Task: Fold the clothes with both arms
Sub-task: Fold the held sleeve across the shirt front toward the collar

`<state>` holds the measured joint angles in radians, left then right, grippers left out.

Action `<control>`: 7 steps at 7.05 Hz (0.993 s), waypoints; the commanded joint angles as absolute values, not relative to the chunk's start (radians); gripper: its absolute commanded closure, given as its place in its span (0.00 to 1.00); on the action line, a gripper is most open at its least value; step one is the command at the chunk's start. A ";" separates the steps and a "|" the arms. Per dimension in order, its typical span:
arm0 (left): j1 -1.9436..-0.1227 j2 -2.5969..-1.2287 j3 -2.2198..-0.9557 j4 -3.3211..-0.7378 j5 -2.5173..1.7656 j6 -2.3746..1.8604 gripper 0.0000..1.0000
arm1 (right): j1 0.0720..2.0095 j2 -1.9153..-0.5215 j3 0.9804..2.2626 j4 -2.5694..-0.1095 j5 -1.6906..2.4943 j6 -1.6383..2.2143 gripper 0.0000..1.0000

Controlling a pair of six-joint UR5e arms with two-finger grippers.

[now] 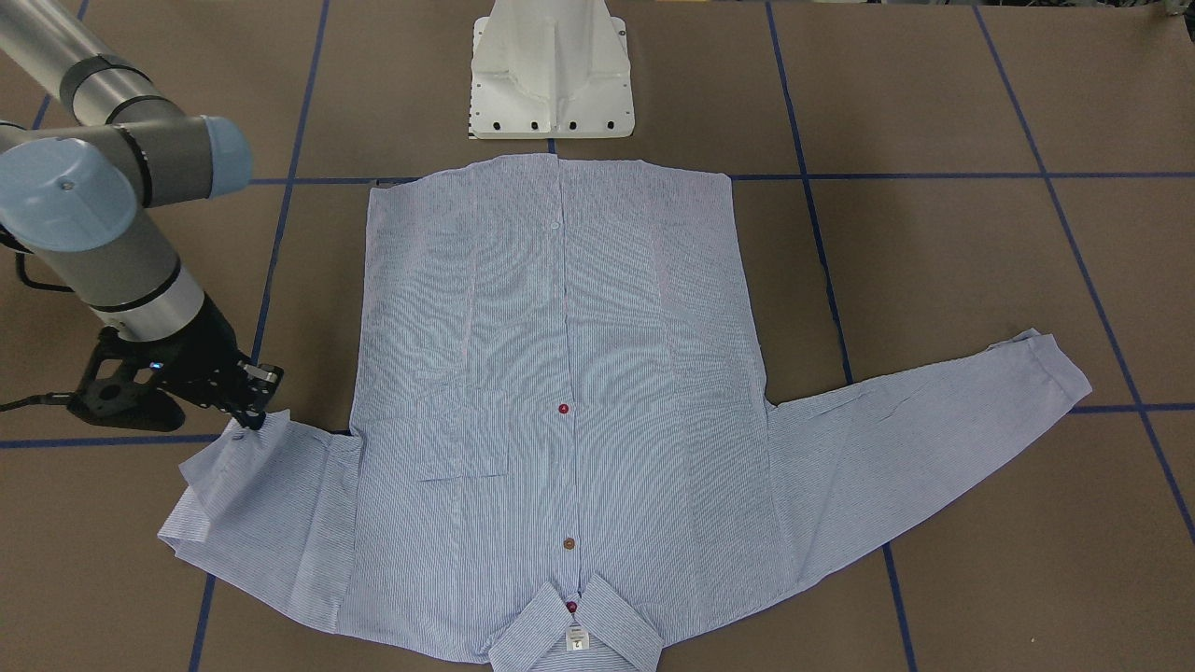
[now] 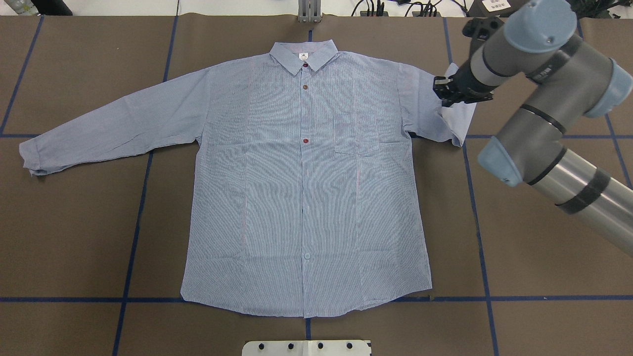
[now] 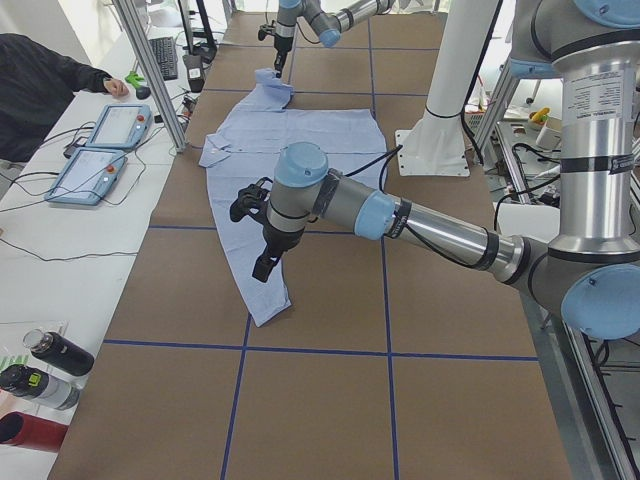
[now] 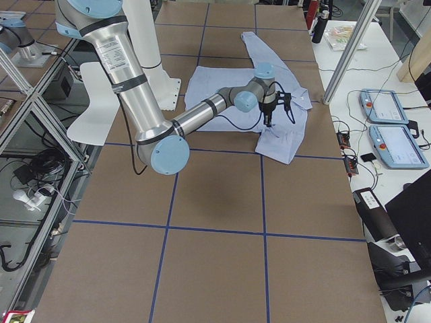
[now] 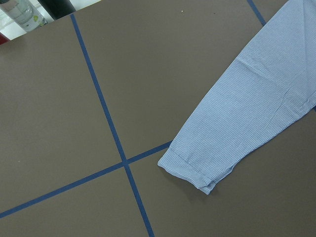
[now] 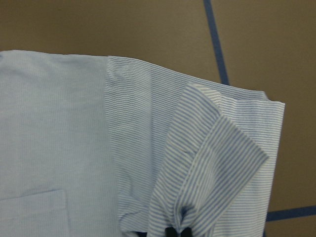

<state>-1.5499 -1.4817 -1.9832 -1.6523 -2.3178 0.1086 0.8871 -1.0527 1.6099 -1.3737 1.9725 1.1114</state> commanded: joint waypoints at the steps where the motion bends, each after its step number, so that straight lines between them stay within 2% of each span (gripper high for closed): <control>1: -1.551 -1.482 -1.982 -1.654 -2.318 0.107 0.00 | 0.792 -0.826 1.535 -1.453 1.877 1.208 1.00; 3: -1.549 -1.482 -1.977 -1.654 -2.318 0.107 0.00 | 0.703 -0.593 1.334 -1.450 1.754 1.290 1.00; 7: -1.551 -1.482 -1.974 -1.652 -2.318 0.107 0.00 | 0.562 -0.469 1.174 -1.437 1.548 1.312 1.00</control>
